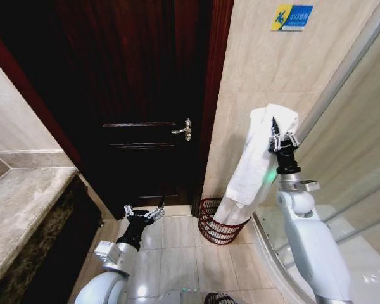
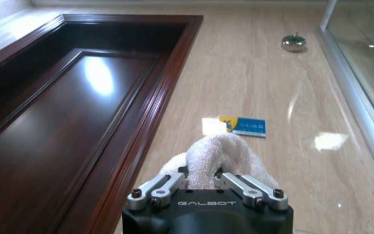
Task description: Discard the used towel into the hamper.
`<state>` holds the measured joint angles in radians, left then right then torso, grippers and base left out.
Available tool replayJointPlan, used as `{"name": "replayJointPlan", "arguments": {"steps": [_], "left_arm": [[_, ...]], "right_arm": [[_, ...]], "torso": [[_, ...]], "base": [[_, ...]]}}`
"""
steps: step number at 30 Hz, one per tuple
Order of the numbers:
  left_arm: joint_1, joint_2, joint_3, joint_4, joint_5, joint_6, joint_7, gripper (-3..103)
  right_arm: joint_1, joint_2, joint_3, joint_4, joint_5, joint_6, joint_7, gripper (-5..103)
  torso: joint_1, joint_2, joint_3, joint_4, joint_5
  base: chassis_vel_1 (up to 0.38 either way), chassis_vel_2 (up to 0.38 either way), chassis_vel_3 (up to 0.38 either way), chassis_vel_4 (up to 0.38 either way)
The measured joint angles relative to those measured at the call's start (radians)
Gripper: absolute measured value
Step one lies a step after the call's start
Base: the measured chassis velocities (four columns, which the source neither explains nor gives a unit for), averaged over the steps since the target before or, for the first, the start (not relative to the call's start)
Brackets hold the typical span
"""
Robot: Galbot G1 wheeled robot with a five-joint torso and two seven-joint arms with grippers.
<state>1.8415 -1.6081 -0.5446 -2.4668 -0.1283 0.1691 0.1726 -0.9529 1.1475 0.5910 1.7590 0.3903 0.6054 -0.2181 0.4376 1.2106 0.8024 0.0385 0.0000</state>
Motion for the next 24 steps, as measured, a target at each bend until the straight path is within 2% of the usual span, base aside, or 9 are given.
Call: {"name": "replayJointPlan", "arguments": {"steps": [21,24], "left_arm": [[0.0,0.0,0.0,0.0,0.0,0.0,0.0,100],[0.0,0.0,0.0,0.0,0.0,0.0,0.0,100]], "right_arm": [[-0.034,0.035,-0.009,-0.092,-0.052,0.081,-0.026,13],[-0.033,0.046,-0.012,-0.127,-0.063,0.124,-0.04,13]], "torso": [[0.0,0.0,0.0,0.0,0.0],[0.0,0.0,0.0,0.0,0.0]], "base": [[0.0,0.0,0.0,0.0],[0.0,0.0,0.0,0.0]]}}
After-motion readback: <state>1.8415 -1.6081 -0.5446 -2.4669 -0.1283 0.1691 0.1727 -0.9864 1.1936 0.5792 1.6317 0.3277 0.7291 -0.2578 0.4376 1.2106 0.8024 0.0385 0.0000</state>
